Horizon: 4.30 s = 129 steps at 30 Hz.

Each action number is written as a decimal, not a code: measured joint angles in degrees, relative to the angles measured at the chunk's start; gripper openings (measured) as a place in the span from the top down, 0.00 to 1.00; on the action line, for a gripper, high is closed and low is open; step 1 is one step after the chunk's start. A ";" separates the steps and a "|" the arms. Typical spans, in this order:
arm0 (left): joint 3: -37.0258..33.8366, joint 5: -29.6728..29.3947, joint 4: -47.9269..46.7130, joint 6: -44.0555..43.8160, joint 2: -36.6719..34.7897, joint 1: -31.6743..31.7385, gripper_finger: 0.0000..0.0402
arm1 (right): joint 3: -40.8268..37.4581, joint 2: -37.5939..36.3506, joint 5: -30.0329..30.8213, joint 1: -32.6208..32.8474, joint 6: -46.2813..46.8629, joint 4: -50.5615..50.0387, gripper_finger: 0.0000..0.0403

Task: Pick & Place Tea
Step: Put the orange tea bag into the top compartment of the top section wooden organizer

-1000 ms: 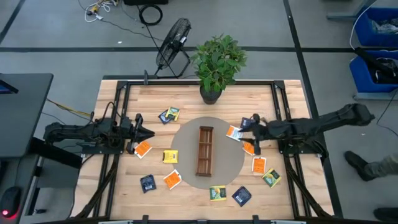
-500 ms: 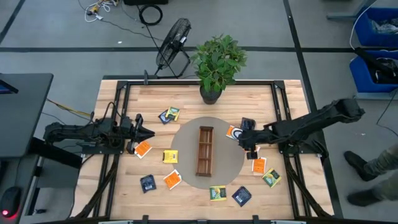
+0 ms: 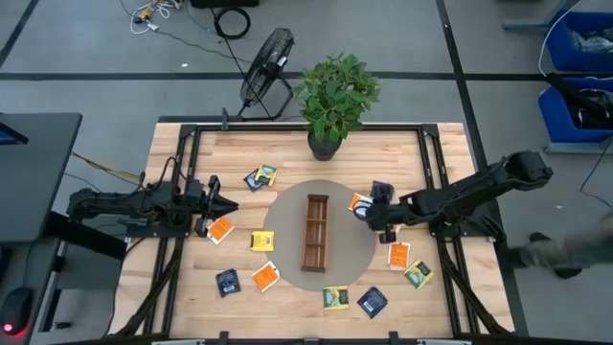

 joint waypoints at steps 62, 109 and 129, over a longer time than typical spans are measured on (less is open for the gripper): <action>0.01 0.01 -0.36 -0.04 0.00 0.01 0.89 | -1.33 -2.38 -20.63 -22.75 46.86 -2.12 0.57; 0.02 -1.50 6.33 -2.82 0.00 0.01 0.89 | 10.90 -1.05 -16.93 -19.75 33.56 -6.85 1.00; -0.01 -9.17 22.09 -9.34 18.74 0.02 0.77 | 22.88 -1.07 -11.48 -12.77 26.22 -11.09 1.00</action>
